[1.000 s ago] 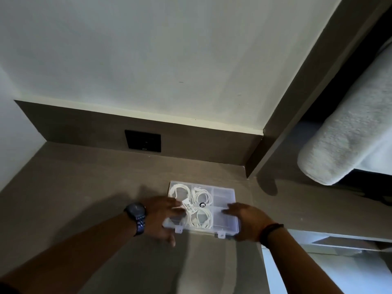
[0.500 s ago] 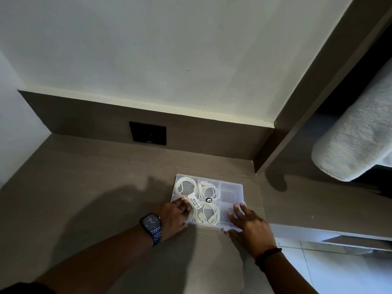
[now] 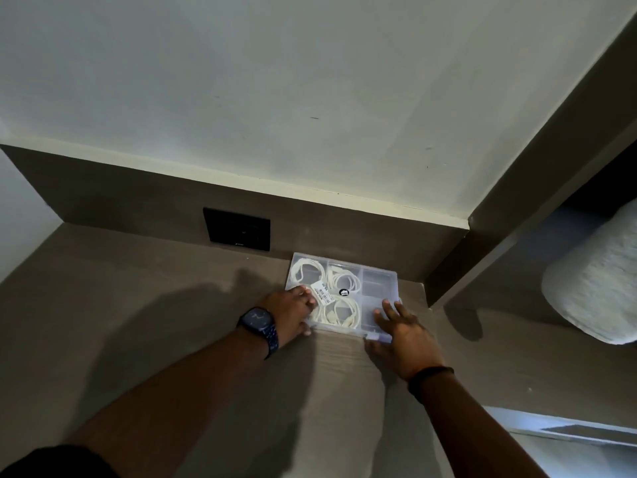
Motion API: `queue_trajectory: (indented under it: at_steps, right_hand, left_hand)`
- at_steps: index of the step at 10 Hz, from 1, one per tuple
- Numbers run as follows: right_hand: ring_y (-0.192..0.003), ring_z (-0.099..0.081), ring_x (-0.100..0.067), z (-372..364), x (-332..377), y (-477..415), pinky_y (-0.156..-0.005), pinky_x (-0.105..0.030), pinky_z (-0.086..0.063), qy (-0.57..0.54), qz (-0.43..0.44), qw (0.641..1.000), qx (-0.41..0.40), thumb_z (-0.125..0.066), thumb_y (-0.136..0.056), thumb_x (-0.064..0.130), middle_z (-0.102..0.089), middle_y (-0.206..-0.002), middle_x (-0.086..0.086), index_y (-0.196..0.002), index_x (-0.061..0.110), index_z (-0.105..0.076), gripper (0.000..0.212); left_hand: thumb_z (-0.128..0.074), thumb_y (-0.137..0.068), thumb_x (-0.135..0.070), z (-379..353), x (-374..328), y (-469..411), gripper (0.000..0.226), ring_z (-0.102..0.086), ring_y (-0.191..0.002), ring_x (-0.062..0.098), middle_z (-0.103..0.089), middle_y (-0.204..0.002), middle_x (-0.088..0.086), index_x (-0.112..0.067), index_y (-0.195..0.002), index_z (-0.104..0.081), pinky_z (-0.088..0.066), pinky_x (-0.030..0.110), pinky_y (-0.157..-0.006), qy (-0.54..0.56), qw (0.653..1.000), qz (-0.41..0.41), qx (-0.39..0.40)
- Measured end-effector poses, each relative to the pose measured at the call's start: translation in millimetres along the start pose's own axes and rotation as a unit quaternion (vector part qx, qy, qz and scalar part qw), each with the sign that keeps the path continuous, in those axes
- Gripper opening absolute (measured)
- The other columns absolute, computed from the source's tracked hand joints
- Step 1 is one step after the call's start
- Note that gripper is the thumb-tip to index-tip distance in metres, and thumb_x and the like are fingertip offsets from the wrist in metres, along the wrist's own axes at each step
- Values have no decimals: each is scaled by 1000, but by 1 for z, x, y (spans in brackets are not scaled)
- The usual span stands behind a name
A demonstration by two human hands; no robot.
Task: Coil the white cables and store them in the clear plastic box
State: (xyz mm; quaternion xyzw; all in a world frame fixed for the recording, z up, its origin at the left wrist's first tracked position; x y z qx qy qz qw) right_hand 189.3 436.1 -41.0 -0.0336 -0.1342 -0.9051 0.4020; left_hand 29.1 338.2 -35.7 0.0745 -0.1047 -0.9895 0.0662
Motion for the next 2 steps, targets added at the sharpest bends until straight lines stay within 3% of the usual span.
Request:
queue_trajectory:
  at_steps: [1, 2]
  right_hand:
    - [-145, -6, -24, 11, 1, -5, -117, -44, -10, 37, -16, 999, 19, -42, -85, 63, -13, -159, 1, -143, 30, -29, 68]
    - [-142, -20, -27, 64, 15, 12, -116, -42, -21, -53, -29, 991, -122, -56, -83, 56, -27, -154, -7, -139, 27, -39, 65]
  left_hand:
    - [-61, -81, -42, 4, 1, 2, 53, -26, -137, 20, -41, -144, 3, -16, -125, -48, -36, 39, -107, 17, 1000, -13, -14]
    - [-65, -73, -51, 26, 6, 21, 66, -32, -134, 29, -36, -147, 11, -22, -129, -46, -33, 39, -111, 37, 997, -11, -63]
Point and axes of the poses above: each hand's wrist, its own y-axis away from the middle knuckle, its own z-axis out of the back of the hand, x = y × z, the point moved 9 cm from there along -y, towards the middle knuckle
